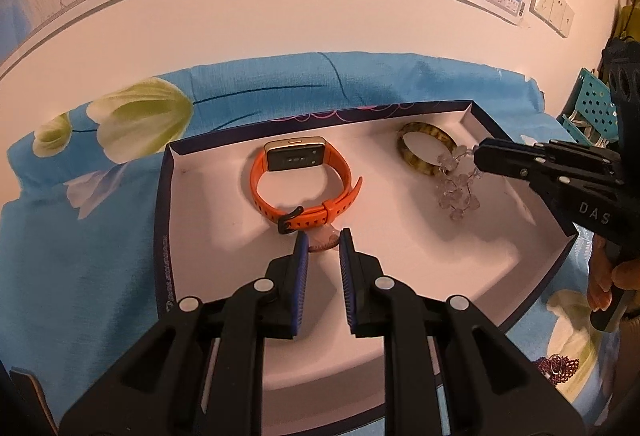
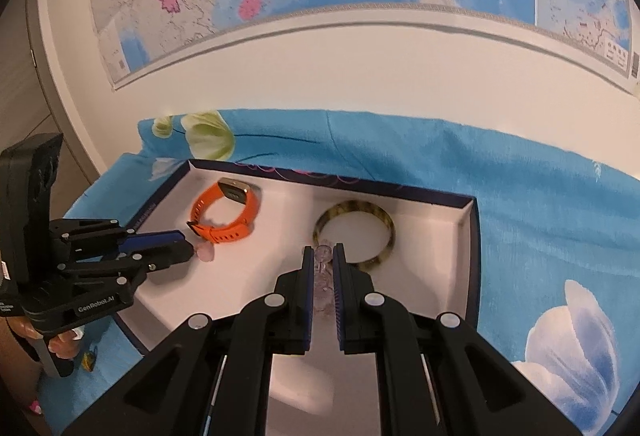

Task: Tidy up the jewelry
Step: 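Lower the pink ring into the tray with the left gripper while the right gripper drops the bracelet, then grasp the dark beaded necklace with the right gripper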

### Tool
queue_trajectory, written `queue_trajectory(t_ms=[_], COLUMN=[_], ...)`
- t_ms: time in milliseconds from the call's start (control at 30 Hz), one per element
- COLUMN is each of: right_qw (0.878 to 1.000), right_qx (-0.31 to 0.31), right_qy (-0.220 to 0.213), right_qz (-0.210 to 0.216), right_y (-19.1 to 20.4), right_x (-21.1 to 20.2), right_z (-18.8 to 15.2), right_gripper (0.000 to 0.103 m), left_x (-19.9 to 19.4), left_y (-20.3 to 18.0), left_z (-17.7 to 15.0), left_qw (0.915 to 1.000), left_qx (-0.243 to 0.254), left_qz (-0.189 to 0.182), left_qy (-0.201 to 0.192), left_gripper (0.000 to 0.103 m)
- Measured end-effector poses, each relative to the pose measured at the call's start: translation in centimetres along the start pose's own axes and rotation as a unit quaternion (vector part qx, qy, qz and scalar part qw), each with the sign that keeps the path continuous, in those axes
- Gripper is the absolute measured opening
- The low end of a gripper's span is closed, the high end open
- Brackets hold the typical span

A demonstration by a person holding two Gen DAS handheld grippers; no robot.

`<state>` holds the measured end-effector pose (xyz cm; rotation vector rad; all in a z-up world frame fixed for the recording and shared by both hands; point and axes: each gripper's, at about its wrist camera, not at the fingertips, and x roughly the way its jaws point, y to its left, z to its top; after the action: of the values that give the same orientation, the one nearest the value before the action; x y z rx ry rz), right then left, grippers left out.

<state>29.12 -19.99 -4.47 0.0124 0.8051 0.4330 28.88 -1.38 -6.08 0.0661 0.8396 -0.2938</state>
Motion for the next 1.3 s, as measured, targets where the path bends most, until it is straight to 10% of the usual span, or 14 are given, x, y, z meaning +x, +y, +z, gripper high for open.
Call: queue_trajectory(t_ms=[800,1300], right_qw=[1.000,0.995], right_qx=[0.003,-0.081], right_qy=[-0.005,0.050], right_qz=[-0.017,0.019], right_y=[-0.2,5.8], right_x=[-5.1,-10.1], right_z=[-3.8,-13.3], right_gripper=[0.037,0.023], left_x=[-7.6,-12.2], left_y=[0.2,-1.9], left_z=[-2.4,-8.8], left_qw=[0.9962,0.9957], left_qx=[-0.002,0.022], left_qz=[0.030,0.004], left_qy=[-0.081,-0.090], left_gripper=[0.044,0.048])
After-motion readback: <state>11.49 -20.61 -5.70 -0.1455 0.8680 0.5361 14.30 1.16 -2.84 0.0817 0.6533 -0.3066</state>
